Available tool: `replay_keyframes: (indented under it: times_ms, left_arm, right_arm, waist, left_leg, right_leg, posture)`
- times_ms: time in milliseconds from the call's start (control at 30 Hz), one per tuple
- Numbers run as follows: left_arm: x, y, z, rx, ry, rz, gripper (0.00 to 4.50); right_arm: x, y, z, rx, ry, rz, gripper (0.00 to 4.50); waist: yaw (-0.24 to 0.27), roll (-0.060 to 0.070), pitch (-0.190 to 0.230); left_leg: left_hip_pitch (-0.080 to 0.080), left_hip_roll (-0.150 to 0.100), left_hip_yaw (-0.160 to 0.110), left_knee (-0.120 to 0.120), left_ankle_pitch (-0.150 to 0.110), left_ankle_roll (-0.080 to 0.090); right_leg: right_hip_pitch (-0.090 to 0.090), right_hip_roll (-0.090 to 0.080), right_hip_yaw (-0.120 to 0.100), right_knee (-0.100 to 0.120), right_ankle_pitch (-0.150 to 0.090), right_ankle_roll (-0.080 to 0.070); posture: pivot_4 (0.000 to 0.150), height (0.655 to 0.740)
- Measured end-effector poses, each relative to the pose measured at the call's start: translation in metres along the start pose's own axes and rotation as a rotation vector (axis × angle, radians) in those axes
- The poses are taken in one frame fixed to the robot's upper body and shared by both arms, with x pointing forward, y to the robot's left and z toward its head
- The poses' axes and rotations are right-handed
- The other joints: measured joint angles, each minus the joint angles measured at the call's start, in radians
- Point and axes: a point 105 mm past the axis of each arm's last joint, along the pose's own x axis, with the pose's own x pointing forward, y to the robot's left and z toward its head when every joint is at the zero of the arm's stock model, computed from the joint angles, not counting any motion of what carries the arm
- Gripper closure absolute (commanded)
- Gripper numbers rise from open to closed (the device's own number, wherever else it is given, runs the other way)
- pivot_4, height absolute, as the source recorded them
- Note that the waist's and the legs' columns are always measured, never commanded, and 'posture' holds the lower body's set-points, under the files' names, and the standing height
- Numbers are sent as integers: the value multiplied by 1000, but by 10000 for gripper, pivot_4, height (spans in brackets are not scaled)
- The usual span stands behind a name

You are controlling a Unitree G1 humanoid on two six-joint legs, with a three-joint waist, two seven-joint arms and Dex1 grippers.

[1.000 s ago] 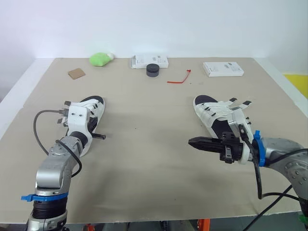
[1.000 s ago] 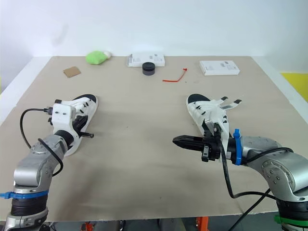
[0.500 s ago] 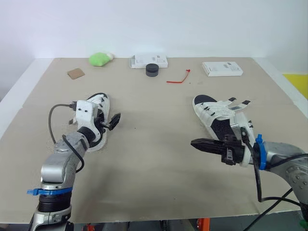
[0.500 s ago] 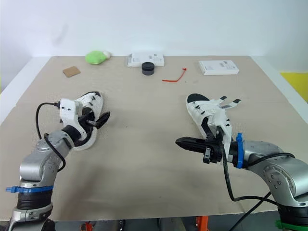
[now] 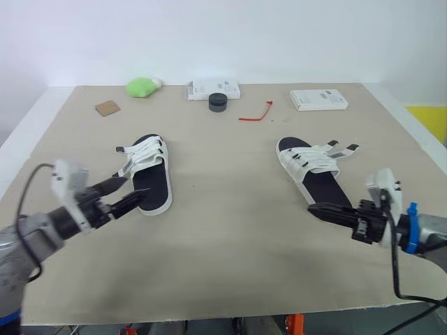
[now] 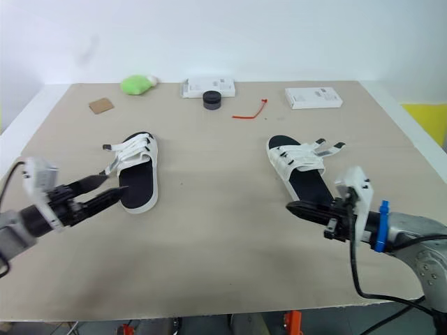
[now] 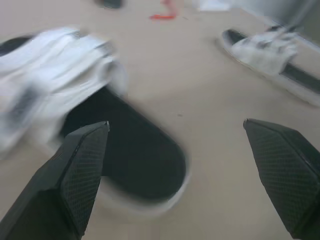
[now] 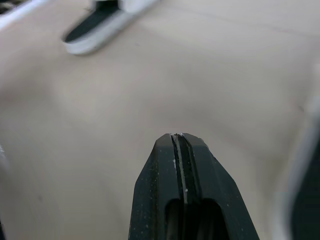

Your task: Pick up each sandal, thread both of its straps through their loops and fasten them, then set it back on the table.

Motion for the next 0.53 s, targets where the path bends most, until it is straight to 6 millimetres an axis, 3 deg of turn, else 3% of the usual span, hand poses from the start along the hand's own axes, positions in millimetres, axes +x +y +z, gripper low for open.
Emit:
replay_keyframes:
  times_ms: [133, 267, 533]
  left_arm:
    - [-31, 19, -19, -57, 50, 80, 508]
    - [-46, 21, -41, -94, 116, 95, 508]
    - [-34, 12, -43, -102, 49, 70, 508]
  right_arm:
    - [-13, -10, -6, 30, -3, -55, 45000]
    - [-17, -12, -5, 30, -11, -70, 45000]
    - [-15, -13, -8, 50, -23, -100, 45000]
  waist:
    - [-1, 1, 0]
    - [0, 0, 0]
    - [1, 0, -1]
  left_leg:
    - [0, 2, 3, -2, 0, 0]
    - [0, 3, 4, -2, 0, 0]
    - [0, 4, 7, 0, 0, 0]
  right_leg:
    - [-2, 0, 1, 0, 0, -2]
    - [-3, 0, 1, 0, -2, -8]
    - [-3, 0, 1, 0, -1, -8]
  posture:
    - [1500, 7400]
    - [1500, 7400]
    - [1500, 7400]
